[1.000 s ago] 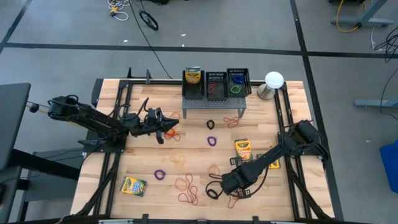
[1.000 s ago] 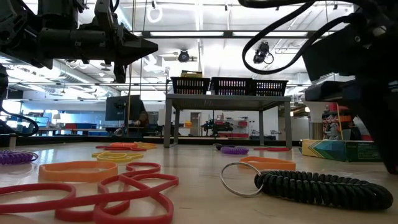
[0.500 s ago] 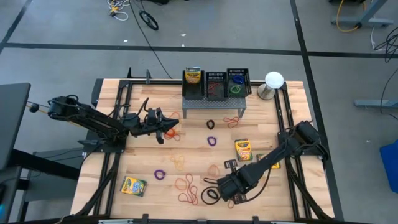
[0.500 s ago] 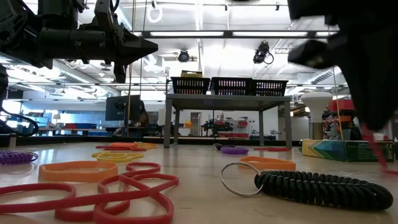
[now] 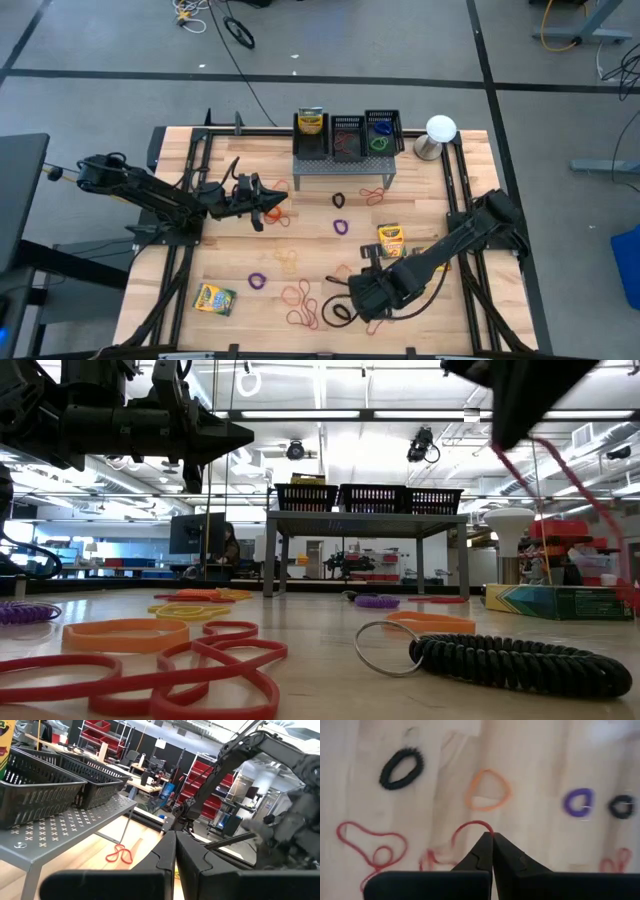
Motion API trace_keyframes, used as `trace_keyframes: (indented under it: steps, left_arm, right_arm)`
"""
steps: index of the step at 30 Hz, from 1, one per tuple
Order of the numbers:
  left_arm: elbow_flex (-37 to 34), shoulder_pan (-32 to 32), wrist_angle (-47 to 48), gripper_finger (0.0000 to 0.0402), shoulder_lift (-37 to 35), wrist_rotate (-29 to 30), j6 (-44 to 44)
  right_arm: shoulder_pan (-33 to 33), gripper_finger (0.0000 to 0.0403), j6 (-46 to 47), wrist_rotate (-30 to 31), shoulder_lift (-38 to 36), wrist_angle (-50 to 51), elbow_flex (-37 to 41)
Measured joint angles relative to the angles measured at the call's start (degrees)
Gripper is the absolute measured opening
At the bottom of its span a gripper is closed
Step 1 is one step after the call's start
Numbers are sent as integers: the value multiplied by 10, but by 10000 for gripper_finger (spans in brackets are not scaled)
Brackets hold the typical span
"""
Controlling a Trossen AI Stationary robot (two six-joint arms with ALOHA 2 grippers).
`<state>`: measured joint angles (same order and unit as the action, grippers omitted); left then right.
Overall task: Sort rubber bands into baskets
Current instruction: Put the red rubber band into the middle black basket on the shelf
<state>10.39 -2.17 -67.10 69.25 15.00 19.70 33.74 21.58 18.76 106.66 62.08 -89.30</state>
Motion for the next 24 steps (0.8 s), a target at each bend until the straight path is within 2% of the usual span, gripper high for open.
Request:
trace_keyframes:
  steps: [6, 13, 18, 24]
  left_arm:
    - [0, 0, 0, 18, 0, 0, 0]
    - [0, 0, 0, 18, 0, 0, 0]
    - [0, 0, 0, 18, 0, 0, 0]
    - [0, 0, 0, 18, 0, 0, 0]
  right_arm:
    - [-28, 2, -18, 63, -76, 6, 22]
    - [-95, 1, -40, 67, -171, -2, 89]
    - [-148, 1, -57, 68, -229, -19, 90]
    - [-220, 3, -61, 102, -284, -34, 90]
